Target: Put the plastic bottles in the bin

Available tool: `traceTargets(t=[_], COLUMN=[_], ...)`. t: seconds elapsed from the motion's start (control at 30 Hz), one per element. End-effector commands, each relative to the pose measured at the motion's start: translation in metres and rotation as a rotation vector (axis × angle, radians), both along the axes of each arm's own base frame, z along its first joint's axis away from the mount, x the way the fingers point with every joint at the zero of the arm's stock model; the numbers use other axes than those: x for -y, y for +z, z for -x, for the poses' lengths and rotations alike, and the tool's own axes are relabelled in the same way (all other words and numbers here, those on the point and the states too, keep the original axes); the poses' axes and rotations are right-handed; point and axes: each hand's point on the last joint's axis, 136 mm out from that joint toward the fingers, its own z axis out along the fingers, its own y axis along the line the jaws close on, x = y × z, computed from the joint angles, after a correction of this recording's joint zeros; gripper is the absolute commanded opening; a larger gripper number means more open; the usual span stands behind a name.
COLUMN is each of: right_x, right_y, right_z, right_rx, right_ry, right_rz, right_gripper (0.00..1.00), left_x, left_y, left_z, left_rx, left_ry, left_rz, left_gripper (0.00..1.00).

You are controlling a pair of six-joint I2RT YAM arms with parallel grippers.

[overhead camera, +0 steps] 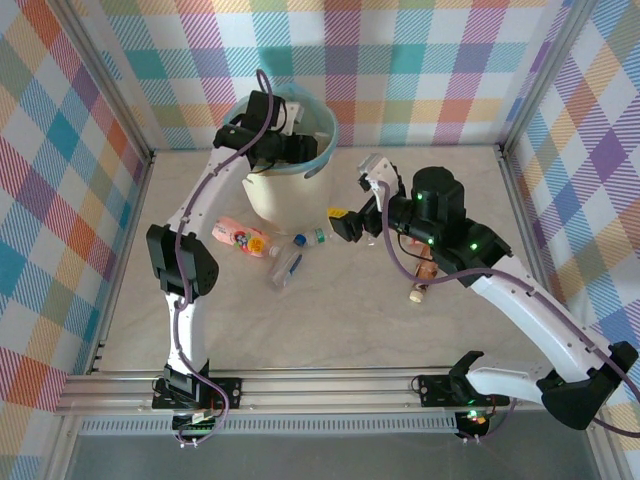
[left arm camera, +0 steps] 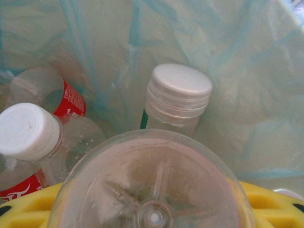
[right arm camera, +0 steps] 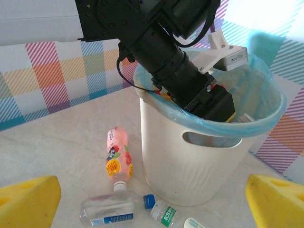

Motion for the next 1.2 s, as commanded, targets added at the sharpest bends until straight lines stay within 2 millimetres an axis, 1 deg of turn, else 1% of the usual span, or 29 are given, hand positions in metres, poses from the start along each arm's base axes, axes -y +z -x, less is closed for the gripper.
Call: traceTargets(t=[0.0, 0.07, 0.17, 0.2, 0.3, 0.4, 0.53, 0.63, 0.7, 0.77, 0.83, 0.9, 0.97, 1.07, 1.17], right_x=[0.000, 0.000, 0.000, 0.000, -0.001, -0.002, -0.004, 0.000, 0.007, 0.022, 0.040, 0.067, 0.091, 0.132, 0.170], right_y=[0.006, 0.008, 0.010, 0.010, 0.010, 0.007, 0.004, -0.005, -0.014, -0.023, -0.035, -0.052, -0.069, -0.095, -0.123], right_z=[0.000, 0.000, 0.000, -0.001, -0.001, -0.003, -0.006, -0.013, -0.019, -0.030, -0.043, -0.060, -0.074, -0.095, -0.108], right_rx=[0.013, 0.016, 0.021, 0.021, 0.021, 0.013, -0.006, -0.040, -0.050, -0.071, -0.124, -0.223, -0.314, -0.444, -0.655], right_ry=[0.000, 0.000, -0.001, 0.000, -0.003, -0.001, -0.007, -0.053, -0.092, -0.170, -0.231, -0.340, -0.441, -0.630, -0.809], right_rz=[-0.002, -0.005, -0.007, -0.005, -0.007, -0.003, 0.005, 0.045, 0.097, 0.132, 0.139, 0.123, 0.111, 0.088, -0.025], right_gripper=[0.99, 0.99, 0.99, 0.99, 0.99, 0.99, 0.99, 0.98, 0.97, 0.96, 0.95, 0.95, 0.95, 0.98, 0.98], left_x=[-0.001, -0.002, -0.006, -0.008, -0.011, -0.013, -0.014, -0.012, -0.010, -0.008, -0.004, 0.001, 0.006, 0.015, 0.026], left_y=[0.042, 0.064, 0.099, 0.110, 0.137, 0.147, 0.148, 0.159, 0.171, 0.181, 0.185, 0.183, 0.178, 0.162, 0.146], left_z=[0.000, 0.003, 0.010, 0.013, 0.021, 0.027, 0.033, 0.047, 0.063, 0.081, 0.100, 0.123, 0.143, 0.174, 0.202], left_rx=[0.101, 0.141, 0.205, 0.226, 0.279, 0.296, 0.281, 0.285, 0.310, 0.348, 0.396, 0.445, 0.481, 0.515, 0.543], left_ry=[0.002, 0.007, 0.023, 0.027, 0.035, 0.038, 0.030, 0.007, -0.027, -0.065, -0.115, -0.174, -0.229, -0.312, -0.401], left_rz=[0.027, 0.050, 0.082, 0.094, 0.123, 0.137, 0.139, 0.158, 0.162, 0.157, 0.142, 0.115, 0.082, 0.035, 0.000], left_gripper=[0.69, 0.72, 0.74, 0.74, 0.73, 0.68, 0.61, 0.60, 0.60, 0.61, 0.62, 0.63, 0.64, 0.66, 0.67])
